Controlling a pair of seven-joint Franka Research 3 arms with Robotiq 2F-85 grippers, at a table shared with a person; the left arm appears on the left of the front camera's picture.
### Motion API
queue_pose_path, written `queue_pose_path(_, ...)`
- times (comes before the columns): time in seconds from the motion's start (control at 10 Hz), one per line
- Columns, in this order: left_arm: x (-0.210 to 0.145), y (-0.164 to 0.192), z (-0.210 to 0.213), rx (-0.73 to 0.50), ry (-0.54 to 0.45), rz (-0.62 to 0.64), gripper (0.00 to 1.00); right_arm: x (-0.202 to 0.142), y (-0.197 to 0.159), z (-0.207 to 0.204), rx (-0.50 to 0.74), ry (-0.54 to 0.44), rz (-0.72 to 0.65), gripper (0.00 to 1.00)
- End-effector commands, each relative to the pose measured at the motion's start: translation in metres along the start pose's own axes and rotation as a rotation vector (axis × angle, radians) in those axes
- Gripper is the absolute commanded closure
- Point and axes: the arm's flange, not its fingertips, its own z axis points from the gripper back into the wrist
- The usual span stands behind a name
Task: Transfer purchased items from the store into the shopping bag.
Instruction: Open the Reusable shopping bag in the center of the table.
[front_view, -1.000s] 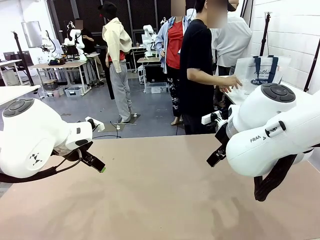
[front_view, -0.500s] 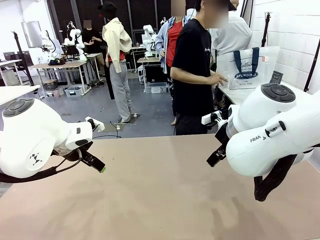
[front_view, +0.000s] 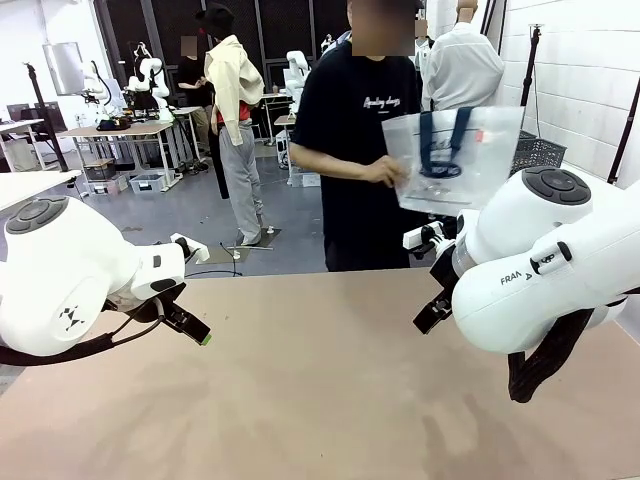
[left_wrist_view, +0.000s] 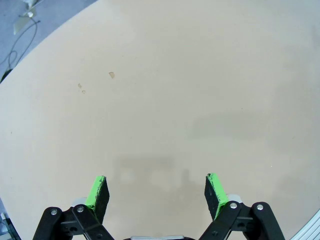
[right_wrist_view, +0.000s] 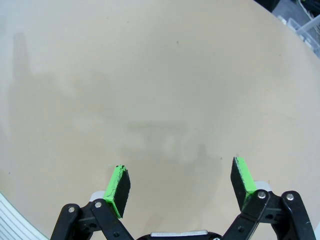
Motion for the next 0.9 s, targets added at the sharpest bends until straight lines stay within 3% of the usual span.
queue_pose_path(0.0,-0.0004,0.0013,0.0000,0.000,0.000,0.003,0.00,0.0000,-0.0001,0.0000,0.000,0.000,0.000,0.00)
queue_pose_path(0.8,-0.0004,0.0013,0.0000,0.000,0.000,0.003,0.00,0.0000,-0.0001,0.0000,0.000,0.000,0.000,0.00)
